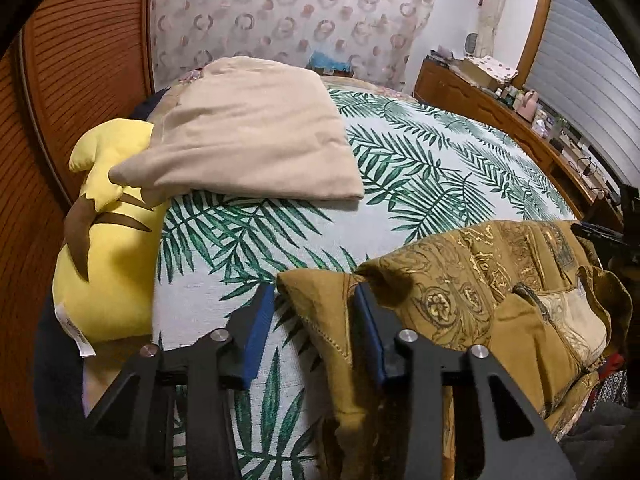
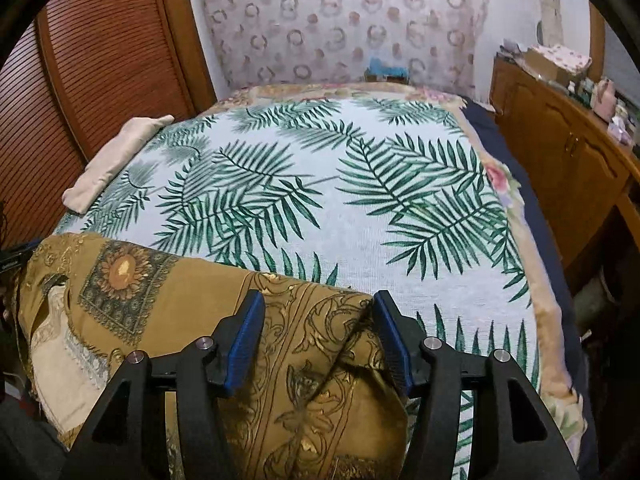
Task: Fold small clothes
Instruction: 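Lift and fold the shirt over itself with both tools, then lower it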
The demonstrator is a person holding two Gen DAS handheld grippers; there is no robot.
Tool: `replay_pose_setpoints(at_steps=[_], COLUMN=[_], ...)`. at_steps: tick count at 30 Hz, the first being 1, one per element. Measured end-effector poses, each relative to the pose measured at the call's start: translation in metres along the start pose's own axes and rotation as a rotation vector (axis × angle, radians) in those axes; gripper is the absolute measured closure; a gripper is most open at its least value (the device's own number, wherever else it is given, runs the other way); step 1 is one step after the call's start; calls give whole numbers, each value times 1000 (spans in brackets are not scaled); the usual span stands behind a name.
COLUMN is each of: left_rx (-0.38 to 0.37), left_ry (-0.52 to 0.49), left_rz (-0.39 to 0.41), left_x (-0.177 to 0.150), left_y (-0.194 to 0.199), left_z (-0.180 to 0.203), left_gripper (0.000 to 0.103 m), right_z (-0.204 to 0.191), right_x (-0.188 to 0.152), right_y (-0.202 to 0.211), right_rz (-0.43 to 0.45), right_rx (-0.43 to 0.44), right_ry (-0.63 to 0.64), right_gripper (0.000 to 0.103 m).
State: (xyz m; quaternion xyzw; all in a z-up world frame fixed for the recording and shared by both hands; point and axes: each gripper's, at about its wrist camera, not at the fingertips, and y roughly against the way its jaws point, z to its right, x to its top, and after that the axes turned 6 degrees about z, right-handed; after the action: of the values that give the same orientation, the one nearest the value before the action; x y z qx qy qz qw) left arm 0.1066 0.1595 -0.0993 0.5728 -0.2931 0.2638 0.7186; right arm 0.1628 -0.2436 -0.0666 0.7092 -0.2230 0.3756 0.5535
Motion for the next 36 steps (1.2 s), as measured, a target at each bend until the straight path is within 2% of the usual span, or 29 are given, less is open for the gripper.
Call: replay_pose_setpoints(at_steps=[1,3,5,7,9,11,17,18,19,21,23,24,25,26,29,32,35,36], left_rx=[-11,-2,15,48,61,58,83,88,100,116,115,113,110,106,108,96,80,70], left_ry=[-1,-8,-7,17,58,66,61,51,40,27,25,25,25,24,12,8,2,-2], left_rz=[2,31,72,132,182,194,200,194,187,167,150,144,134,126,103,70,71,69], left_x=[-1,-3,-3,-4,-7,-9,-10,-10,-11,-11,-11,-12,-12,-12,-11,-11,-12,-13], left_y=[1,8,17,31,43,48,45,43,40,35,29,27,24,22,12,4,1,1], left_z=[1,5,8,5,-3,-6,-3,-2,-1,-2,-4,-5,-6,-6,-6,-5,-4,-3], left_gripper=[86,92,93,94,94,94,93,91,88,81,73,70,65,63,62,62,62,69], right_z=[0,-1,-3,-5,-2,2,-1,1,1,-2,-3,-2,-2,-1,1,4,5,6], right_x=[0,1,-2,-3,-6,-10,-15,-16,-17,-12,-11,-11,-11,-11,-11,-8,-6,-6], right_y=[-2,-4,-3,6,23,38,27,24,22,22,22,21,20,18,6,-1,-3,-2], right_rz=[1,1,5,47,122,177,123,118,115,109,104,104,98,88,51,23,19,20], right_rx=[3,11,52,69,33,33,12,5,3,-20,-48,-41,-38,-41,-60,-35,-25,-19], right_ry=[1,10,20,30,9,-32,-1,1,3,13,24,24,25,28,43,19,13,13], right_gripper=[45,48,79,91,92,92,92,92,90,76,56,51,42,38,36,35,35,35])
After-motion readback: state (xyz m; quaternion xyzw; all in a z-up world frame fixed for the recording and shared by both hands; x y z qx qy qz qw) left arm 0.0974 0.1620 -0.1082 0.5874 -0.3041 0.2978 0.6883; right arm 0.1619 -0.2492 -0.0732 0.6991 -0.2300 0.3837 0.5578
